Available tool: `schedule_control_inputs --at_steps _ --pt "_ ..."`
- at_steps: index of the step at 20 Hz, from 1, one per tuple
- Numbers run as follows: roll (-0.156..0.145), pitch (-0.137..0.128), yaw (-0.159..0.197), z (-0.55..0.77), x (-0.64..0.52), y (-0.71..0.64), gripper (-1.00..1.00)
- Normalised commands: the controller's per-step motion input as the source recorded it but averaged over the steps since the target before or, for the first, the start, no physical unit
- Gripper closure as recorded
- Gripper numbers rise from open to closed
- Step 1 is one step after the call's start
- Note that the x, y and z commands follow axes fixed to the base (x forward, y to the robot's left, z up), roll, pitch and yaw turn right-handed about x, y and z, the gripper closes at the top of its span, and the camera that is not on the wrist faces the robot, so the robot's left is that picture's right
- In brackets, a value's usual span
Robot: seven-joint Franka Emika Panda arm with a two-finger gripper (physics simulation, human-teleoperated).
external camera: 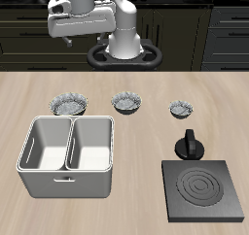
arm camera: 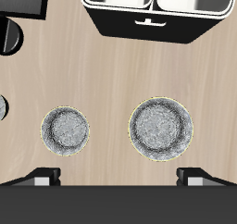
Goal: Place the largest bowl inside the right compartment of the bowl drainer
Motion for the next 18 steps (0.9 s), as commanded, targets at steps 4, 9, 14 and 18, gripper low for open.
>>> schedule_control_inputs --at_steps 4,9,14,18 --pt "-0.028 -0.006 -0.003 -0.01 0.02 -0.26 -1.00" --pt "-0.019 -0.016 -0.038 0.04 0.04 -0.32 -1.00" --pt "-0.020 -0.011 0.008 -0.05 0.10 -0.12 -1.00" --pt "0.010 -0.001 -0.002 -0.19 0.07 0.07 -1.00"
